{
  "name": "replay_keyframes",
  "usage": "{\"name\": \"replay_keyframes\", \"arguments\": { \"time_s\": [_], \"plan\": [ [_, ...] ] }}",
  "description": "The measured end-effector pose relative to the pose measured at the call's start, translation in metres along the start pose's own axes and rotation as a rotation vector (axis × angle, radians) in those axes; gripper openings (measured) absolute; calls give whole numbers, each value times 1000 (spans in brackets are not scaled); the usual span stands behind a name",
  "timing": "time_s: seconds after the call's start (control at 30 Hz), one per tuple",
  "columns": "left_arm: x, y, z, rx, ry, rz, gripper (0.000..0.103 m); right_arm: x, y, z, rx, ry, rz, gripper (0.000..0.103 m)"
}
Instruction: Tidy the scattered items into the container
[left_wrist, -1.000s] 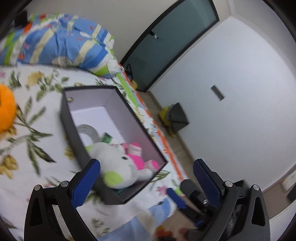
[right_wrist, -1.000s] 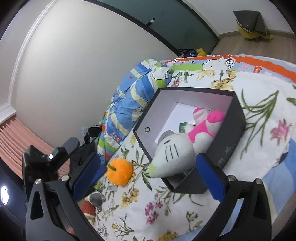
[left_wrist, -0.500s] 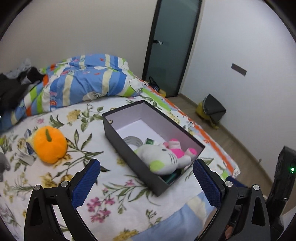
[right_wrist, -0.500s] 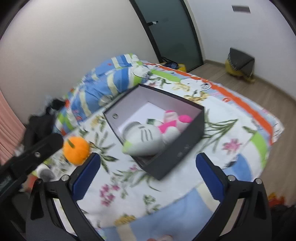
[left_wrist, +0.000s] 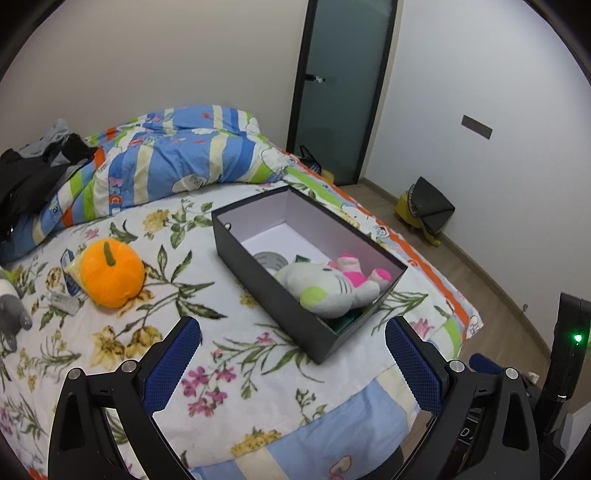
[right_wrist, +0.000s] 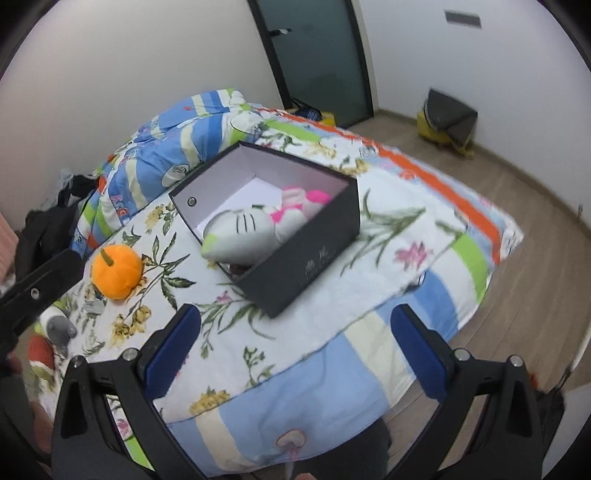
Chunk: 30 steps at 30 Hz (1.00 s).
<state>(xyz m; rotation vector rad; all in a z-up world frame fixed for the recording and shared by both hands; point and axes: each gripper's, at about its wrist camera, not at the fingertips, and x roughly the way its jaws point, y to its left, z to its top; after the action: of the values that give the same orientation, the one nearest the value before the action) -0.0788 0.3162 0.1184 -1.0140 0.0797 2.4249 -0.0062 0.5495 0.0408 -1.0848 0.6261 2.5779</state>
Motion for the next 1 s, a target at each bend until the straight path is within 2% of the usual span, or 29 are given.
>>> {"name": "replay_keyframes", "arguments": {
  "time_s": [0.3, 0.63, 1.0],
  "plan": [
    [12, -12, -15, 29, 25, 69, 100, 14, -12, -8, 15, 1, 6, 103],
    [19, -21, -19, 41, 39, 78, 100, 0, -11, -2, -34, -62, -1, 103],
    [8, -22, -19, 45, 18, 108, 100, -5, -8, -3, -25, -71, 14, 103]
  ]
}}
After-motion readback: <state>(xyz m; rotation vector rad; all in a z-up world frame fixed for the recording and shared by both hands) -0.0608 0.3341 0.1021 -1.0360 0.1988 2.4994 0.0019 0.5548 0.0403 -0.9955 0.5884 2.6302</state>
